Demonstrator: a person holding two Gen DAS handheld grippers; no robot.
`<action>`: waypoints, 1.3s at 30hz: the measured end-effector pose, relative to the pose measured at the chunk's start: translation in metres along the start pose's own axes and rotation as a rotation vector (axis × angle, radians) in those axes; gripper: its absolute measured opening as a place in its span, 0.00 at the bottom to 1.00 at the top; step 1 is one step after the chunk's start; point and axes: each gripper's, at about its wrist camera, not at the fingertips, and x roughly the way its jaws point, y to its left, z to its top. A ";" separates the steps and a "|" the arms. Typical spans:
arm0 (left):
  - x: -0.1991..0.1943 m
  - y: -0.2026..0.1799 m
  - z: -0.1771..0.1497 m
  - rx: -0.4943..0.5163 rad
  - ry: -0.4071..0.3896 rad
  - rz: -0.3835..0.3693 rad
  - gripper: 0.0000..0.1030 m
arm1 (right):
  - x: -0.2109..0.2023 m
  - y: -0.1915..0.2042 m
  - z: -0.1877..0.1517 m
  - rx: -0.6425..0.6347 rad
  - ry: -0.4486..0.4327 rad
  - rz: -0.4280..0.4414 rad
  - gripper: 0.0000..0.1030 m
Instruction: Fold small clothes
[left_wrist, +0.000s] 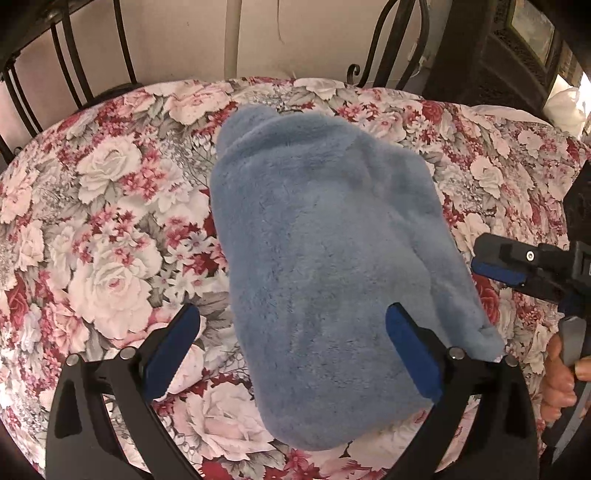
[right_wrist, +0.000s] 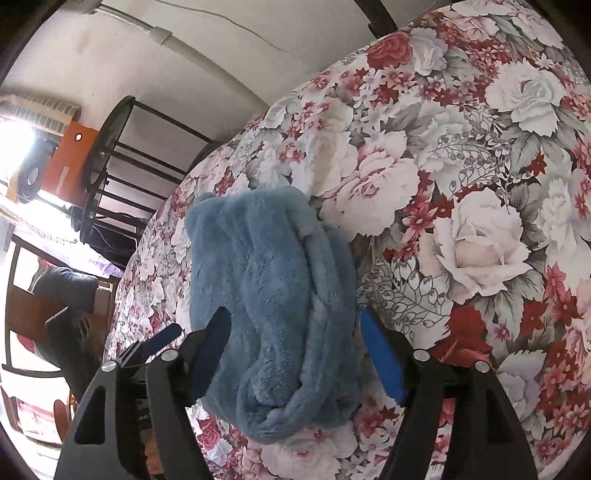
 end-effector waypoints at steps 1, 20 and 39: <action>0.002 0.001 0.000 -0.002 0.005 -0.005 0.95 | 0.002 -0.001 0.000 0.003 0.003 0.003 0.72; 0.023 0.002 -0.003 -0.044 0.065 -0.091 0.95 | 0.030 -0.016 0.002 0.024 0.028 0.010 0.76; 0.042 0.008 -0.008 -0.123 0.112 -0.177 0.96 | 0.052 -0.029 0.003 0.033 0.006 0.063 0.82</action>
